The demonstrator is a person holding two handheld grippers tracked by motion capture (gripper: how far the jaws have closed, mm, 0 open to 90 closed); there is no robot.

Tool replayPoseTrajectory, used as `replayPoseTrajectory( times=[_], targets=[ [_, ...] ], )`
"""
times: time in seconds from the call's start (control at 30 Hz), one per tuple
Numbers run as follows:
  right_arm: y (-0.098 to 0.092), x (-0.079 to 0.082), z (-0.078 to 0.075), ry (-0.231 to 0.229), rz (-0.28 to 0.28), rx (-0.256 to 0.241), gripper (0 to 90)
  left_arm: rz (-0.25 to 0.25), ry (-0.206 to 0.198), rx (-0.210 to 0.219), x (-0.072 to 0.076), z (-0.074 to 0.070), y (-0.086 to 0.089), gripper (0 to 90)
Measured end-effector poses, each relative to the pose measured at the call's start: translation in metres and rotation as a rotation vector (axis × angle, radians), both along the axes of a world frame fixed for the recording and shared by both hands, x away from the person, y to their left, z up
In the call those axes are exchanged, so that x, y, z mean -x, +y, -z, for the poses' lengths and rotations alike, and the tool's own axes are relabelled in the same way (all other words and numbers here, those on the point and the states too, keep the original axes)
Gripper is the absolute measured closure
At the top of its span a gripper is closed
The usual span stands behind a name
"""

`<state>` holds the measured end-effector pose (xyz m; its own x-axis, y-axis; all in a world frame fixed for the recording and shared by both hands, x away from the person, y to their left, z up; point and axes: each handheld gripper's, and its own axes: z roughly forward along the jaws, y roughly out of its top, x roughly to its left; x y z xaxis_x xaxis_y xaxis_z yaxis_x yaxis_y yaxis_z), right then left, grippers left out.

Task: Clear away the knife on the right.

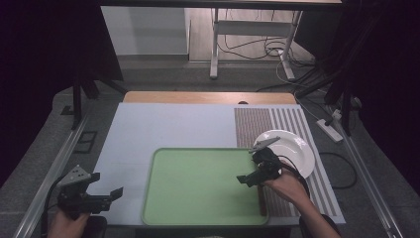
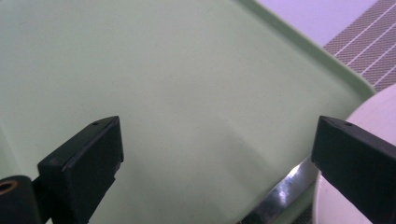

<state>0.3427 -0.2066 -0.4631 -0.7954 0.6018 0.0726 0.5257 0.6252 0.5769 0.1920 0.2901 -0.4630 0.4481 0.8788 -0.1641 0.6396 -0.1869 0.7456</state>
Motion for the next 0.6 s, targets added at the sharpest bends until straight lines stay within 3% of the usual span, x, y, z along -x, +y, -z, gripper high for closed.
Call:
replayPoseTrajectory(
  times=[0.3,0.6],
  targets=[
    [-0.01,0.007,-0.004,-0.053,0.043,-0.018,0.0,-0.002,-0.001,0.006,0.0,0.0,0.001,0.3],
    [-0.021,0.013,-0.006,-0.059,0.068,-0.043,0.0,-0.003,-0.002,0.007,0.0,0.0,0.001,0.3]
  ],
)
